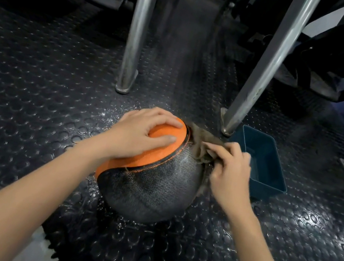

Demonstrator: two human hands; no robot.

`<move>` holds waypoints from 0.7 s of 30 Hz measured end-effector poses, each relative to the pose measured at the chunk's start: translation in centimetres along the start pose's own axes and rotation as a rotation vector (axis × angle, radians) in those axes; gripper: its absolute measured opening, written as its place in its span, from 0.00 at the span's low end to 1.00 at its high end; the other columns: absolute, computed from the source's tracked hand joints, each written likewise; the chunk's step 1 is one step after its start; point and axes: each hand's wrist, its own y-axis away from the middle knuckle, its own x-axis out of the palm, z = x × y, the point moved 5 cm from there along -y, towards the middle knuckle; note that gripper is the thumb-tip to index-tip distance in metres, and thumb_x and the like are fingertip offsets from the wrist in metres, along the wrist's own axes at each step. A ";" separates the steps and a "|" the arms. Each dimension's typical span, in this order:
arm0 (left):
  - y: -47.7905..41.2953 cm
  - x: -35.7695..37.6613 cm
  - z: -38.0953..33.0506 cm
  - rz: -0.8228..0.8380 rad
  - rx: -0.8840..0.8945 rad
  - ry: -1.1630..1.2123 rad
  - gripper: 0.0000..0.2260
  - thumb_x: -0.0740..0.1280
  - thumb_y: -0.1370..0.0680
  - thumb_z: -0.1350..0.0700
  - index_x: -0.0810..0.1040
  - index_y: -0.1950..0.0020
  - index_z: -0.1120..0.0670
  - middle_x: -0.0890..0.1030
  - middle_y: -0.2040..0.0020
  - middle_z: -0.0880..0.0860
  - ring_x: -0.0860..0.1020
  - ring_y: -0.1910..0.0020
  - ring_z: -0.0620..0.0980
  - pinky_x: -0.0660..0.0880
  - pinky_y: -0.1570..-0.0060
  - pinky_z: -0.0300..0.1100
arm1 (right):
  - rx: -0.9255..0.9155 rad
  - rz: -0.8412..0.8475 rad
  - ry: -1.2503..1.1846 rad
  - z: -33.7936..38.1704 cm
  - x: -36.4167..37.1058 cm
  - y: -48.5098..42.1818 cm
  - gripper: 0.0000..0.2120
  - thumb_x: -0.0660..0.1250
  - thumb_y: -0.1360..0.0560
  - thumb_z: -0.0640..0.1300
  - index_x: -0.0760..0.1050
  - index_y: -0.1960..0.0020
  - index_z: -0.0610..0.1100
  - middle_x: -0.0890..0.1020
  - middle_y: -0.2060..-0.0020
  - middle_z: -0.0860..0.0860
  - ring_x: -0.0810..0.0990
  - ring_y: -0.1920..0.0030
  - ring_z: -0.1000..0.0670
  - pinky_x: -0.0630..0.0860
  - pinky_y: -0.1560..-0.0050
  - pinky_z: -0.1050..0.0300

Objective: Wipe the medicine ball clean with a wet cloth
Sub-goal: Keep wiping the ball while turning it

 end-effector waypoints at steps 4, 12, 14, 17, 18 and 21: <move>0.0 0.0 -0.1 0.006 -0.010 -0.021 0.22 0.52 0.35 0.30 0.69 0.43 0.32 0.69 0.39 0.33 0.66 0.34 0.39 0.55 0.30 0.48 | 0.158 -0.048 -0.012 -1.9 -1.8 -0.4 0.23 0.57 0.26 0.27 0.77 0.38 0.46 0.71 0.47 0.49 0.61 0.50 0.50 0.66 0.42 0.50; 0.0 0.0 0.1 0.010 -0.019 -0.015 0.25 0.52 0.35 0.30 0.71 0.41 0.35 0.70 0.37 0.36 0.66 0.34 0.41 0.56 0.30 0.49 | -0.031 -0.010 -0.024 0.3 0.4 0.3 0.26 0.56 0.29 0.29 0.78 0.40 0.51 0.71 0.47 0.51 0.64 0.50 0.49 0.66 0.46 0.51; 0.0 0.1 0.1 0.024 -0.023 -0.033 0.23 0.51 0.35 0.30 0.68 0.43 0.32 0.69 0.36 0.35 0.65 0.34 0.40 0.55 0.30 0.47 | 0.163 0.050 0.107 -2.7 0.4 0.1 0.23 0.57 0.26 0.30 0.77 0.37 0.49 0.72 0.44 0.47 0.64 0.47 0.46 0.64 0.44 0.50; 0.1 0.0 0.1 0.004 -0.021 -0.030 0.23 0.51 0.36 0.30 0.68 0.43 0.32 0.69 0.38 0.34 0.65 0.35 0.38 0.54 0.32 0.43 | 0.177 -0.054 -0.043 -1.7 -1.3 -0.6 0.23 0.56 0.25 0.28 0.75 0.36 0.45 0.72 0.44 0.46 0.62 0.48 0.50 0.63 0.42 0.54; 0.0 -0.1 0.1 0.001 -0.025 -0.022 0.23 0.51 0.36 0.30 0.68 0.43 0.32 0.69 0.39 0.34 0.65 0.36 0.38 0.55 0.32 0.44 | 0.083 -0.124 -0.090 0.1 -1.9 -0.7 0.24 0.56 0.26 0.27 0.76 0.38 0.45 0.72 0.46 0.46 0.62 0.49 0.50 0.63 0.43 0.56; -0.1 0.0 0.4 -0.005 -0.032 -0.061 0.30 0.51 0.36 0.31 0.72 0.38 0.38 0.70 0.37 0.38 0.66 0.35 0.41 0.57 0.31 0.49 | -0.177 -0.106 -0.200 3.8 -1.5 -0.2 0.26 0.55 0.31 0.31 0.79 0.42 0.50 0.72 0.48 0.50 0.65 0.49 0.50 0.63 0.46 0.57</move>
